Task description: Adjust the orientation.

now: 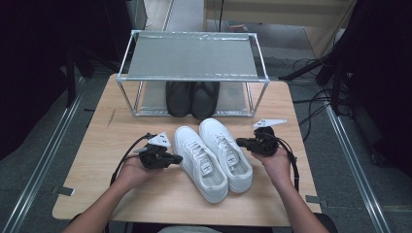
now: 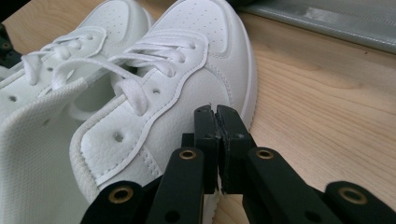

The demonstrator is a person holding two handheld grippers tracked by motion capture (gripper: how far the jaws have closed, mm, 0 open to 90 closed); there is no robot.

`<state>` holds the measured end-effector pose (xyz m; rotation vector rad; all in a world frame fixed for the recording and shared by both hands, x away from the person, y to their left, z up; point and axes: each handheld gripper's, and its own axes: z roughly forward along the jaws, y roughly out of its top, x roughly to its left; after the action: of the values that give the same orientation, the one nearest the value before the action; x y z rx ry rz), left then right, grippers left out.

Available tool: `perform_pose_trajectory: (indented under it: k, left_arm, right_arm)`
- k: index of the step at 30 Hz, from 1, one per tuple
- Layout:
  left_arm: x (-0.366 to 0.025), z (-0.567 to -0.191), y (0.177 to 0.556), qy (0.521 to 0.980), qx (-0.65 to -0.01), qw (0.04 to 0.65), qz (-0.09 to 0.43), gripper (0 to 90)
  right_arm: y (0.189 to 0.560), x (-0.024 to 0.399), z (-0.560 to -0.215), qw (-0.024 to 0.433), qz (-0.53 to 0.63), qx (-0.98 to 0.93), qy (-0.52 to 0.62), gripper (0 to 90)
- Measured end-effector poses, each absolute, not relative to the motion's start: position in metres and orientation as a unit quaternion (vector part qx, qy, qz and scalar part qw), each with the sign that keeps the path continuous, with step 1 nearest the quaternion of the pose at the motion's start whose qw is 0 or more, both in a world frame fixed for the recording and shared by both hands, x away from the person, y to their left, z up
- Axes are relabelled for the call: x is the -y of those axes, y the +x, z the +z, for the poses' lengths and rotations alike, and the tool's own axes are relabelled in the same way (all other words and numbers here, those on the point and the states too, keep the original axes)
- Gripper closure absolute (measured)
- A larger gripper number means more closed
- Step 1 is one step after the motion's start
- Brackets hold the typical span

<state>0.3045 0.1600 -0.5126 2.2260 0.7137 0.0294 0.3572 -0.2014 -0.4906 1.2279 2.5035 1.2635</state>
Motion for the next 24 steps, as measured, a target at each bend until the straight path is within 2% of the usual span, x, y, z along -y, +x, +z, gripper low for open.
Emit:
perform_pose_trajectory:
  k: [2, 5, 8, 11, 24]
  left_arm:
    - [-0.153, -0.512, 0.302, 0.87, -0.266, 0.414, -0.016, 90.0]
    - [-0.14, -0.508, 0.296, 0.885, -0.243, 0.398, 0.005, 90.0]
    - [-0.144, -0.511, 0.3, 0.875, -0.256, 0.41, -0.023, 90.0]
    - [-0.141, -0.511, 0.299, 0.878, -0.254, 0.406, -0.009, 90.0]
    - [-0.13, -0.509, 0.298, 0.88, -0.24, 0.408, -0.03, 88.0]
  right_arm:
    - [0.359, 0.203, -0.491, 0.045, 0.414, -0.815, 0.403, 87.2]
    - [0.36, 0.204, -0.492, 0.043, 0.417, -0.812, 0.405, 86.9]
    - [0.36, 0.204, -0.491, 0.051, 0.416, -0.812, 0.407, 86.3]
    - [0.36, 0.204, -0.491, 0.049, 0.416, -0.811, 0.407, 86.3]
    - [0.36, 0.217, -0.481, 0.066, 0.438, -0.791, 0.422, 83.0]
